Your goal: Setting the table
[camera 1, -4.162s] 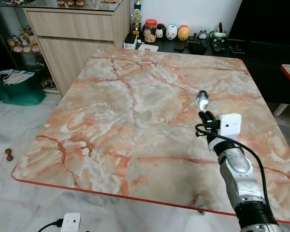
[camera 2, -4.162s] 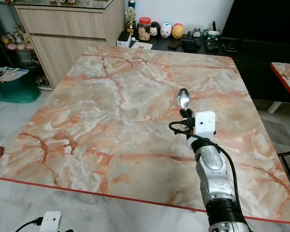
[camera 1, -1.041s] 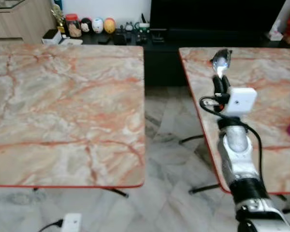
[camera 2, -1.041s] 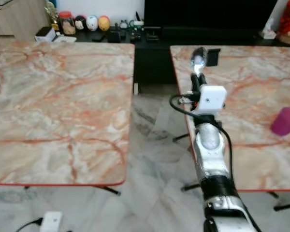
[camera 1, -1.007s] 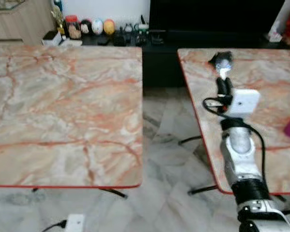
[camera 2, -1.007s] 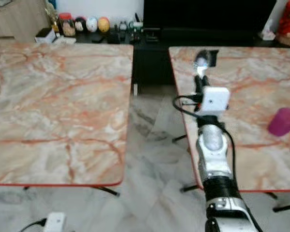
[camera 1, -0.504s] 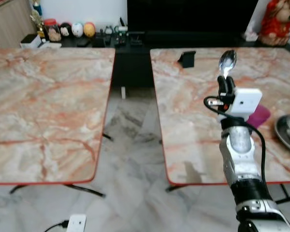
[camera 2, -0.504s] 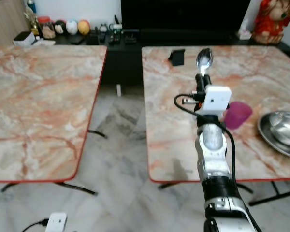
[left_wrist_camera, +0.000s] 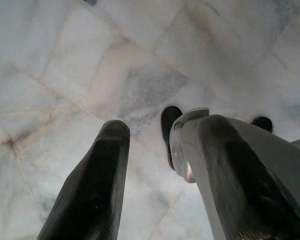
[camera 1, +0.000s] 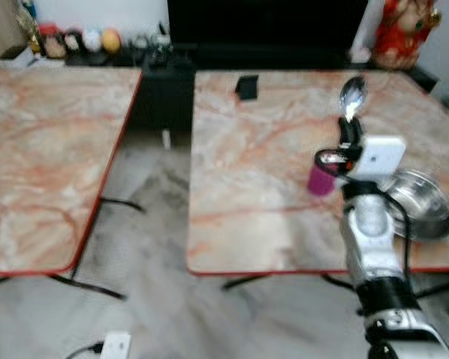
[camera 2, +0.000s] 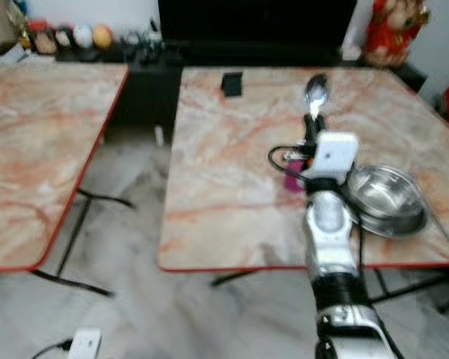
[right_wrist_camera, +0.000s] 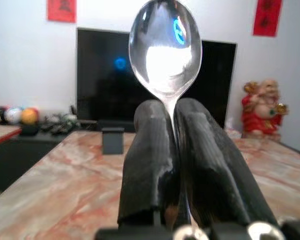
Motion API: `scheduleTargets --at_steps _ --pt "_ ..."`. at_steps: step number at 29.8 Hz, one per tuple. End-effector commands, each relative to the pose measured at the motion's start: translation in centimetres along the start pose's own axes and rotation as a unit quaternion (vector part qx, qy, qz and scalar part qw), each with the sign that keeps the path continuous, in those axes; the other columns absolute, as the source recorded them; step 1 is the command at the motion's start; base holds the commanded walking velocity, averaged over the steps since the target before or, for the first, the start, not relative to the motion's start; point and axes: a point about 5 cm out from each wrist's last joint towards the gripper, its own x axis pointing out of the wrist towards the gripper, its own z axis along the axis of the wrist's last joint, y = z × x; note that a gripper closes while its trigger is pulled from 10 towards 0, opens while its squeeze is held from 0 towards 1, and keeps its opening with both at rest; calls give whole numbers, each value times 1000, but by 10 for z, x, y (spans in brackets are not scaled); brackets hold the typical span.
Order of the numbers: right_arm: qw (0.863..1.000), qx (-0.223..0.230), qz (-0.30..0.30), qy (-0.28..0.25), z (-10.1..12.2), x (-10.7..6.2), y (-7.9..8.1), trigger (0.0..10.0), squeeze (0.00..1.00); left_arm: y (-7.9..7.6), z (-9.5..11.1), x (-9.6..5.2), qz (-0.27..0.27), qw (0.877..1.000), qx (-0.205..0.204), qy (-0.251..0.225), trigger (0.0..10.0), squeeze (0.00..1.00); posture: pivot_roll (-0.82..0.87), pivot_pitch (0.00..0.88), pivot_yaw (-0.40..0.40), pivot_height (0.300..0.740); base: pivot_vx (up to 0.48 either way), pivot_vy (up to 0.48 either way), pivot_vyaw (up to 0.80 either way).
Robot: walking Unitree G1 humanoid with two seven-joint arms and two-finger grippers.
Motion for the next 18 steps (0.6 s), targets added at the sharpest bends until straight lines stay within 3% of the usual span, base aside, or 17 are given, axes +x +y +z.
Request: scheduleTargets --at_steps 1,14,18 --pt "1000 -7 -8 -2 2 1 -6 10000 0 -3 -4 -1 -7 1000 2 6 10000 0 -31 0 -25 740 0 -326 0" --pt "1000 -9 -7 2 1 1 -4 10000 0 -2 -4 -1 -3 1000 2 6 10000 0 -34 0 -21 740 0 -324 0" --pt "1000 -9 -12 3 1 1 -5 10000 0 -2 -3 0 6 1000 -16 3 10000 0 -38 0 -17 740 0 -322 0"
